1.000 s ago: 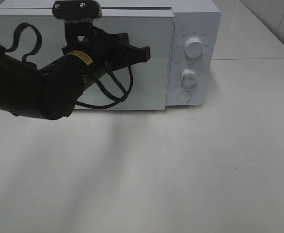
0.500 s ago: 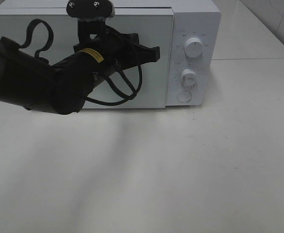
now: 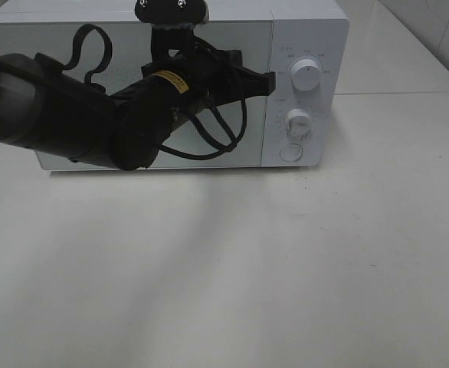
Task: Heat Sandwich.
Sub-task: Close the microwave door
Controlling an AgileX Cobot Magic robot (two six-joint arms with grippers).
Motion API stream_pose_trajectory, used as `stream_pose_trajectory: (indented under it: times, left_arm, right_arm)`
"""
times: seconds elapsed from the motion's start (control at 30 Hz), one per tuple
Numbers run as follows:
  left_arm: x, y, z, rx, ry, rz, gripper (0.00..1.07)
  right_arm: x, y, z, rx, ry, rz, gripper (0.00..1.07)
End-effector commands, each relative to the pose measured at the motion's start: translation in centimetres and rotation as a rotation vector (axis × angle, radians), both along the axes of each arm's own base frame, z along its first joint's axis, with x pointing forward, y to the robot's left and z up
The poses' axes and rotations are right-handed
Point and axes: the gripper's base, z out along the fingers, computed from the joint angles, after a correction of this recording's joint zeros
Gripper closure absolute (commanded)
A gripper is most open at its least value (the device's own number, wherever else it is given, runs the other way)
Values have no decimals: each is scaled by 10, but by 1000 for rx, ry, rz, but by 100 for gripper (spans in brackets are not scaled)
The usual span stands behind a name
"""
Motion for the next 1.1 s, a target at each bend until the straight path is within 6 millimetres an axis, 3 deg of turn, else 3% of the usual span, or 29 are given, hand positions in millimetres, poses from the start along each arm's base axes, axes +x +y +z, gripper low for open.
stream_pose_trajectory:
  times: [0.03,0.7,1.1]
  left_arm:
    - [18,16,8,-92,-20,122,106]
    - [16,15,8,-44,-20,103,106]
    - [-15,29,4,13,59,72,106]
  right_arm:
    - [-4,0,1,4,-36,-4,32]
    - [-4,0,1,3,-36,-3,32]
    - [-4,0,1,3,-36,-4,32]
